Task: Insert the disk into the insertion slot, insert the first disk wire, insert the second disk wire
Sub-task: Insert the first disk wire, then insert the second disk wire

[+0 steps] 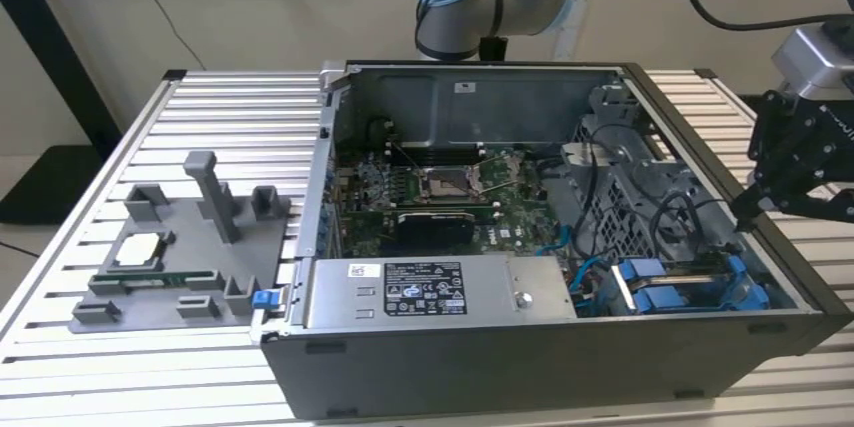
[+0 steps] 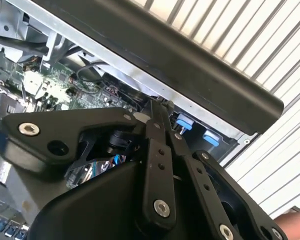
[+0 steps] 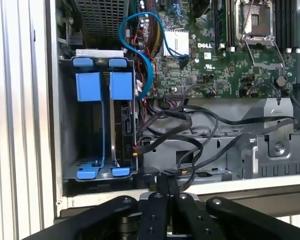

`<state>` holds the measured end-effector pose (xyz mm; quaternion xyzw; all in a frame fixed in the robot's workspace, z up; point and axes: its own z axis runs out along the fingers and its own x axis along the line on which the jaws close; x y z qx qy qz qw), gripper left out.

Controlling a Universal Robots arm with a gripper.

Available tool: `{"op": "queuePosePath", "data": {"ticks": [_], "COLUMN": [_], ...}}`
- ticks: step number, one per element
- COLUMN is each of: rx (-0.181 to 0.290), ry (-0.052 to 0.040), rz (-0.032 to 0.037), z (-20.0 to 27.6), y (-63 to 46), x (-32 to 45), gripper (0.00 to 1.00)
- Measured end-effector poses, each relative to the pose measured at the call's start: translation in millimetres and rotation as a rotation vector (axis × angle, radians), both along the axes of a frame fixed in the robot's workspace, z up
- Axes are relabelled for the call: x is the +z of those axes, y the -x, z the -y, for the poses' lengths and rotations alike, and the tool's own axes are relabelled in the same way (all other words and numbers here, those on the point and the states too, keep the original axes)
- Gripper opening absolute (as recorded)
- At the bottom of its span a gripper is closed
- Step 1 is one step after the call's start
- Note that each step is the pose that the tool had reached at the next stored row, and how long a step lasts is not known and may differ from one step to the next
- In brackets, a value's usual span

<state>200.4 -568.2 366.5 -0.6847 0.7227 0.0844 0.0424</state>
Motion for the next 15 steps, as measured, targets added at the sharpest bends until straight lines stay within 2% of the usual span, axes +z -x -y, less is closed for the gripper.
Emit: {"op": "queuePosePath", "data": {"ticks": [2,4,5,8,12,15], "rx": [0.0,0.0,0.0,-0.001,-0.004,-0.009], "ry": [0.0,0.0001,0.0002,0.0025,0.0024,-0.0084], "rz": [-0.0062,-0.0079,-0.008,-0.0075,-0.0046,-0.0019], "z": [3.4,7.2,9.0,10.3,10.3,10.3], "y": [0.1,0.0,-0.1,0.0,0.0,0.0], "x": [2.0,2.9,2.9,1.1,-5.7,-6.2], "gripper": [0.0,0.0,1.0,1.0,1.0,1.0]}}
